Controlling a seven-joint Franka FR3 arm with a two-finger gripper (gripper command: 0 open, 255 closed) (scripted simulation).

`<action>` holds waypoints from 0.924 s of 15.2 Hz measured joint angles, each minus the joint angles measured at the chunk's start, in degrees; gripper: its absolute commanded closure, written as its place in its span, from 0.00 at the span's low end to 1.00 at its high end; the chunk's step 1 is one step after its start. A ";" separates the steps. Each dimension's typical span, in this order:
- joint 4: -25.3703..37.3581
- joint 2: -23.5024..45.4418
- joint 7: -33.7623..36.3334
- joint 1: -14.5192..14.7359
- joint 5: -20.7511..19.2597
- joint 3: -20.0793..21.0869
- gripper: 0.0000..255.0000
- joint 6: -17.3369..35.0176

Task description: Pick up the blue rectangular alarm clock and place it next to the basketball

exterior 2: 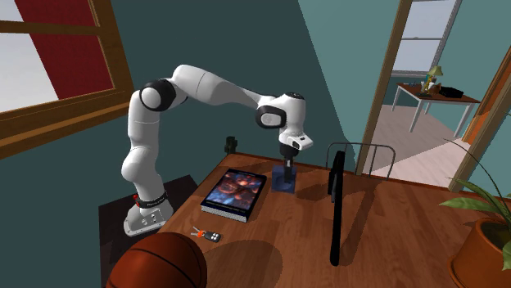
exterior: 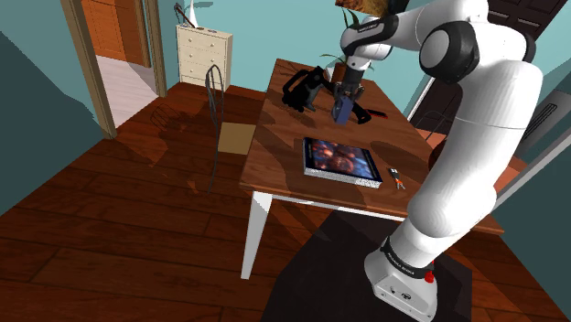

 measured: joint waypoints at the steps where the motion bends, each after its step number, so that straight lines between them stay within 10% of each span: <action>1: 0.48 -0.11 0.03 -0.01 -0.05 -0.03 1.00 -0.59; 14: 9.16 -1.20 0.48 -0.19 -0.63 -0.30 1.00 -10.28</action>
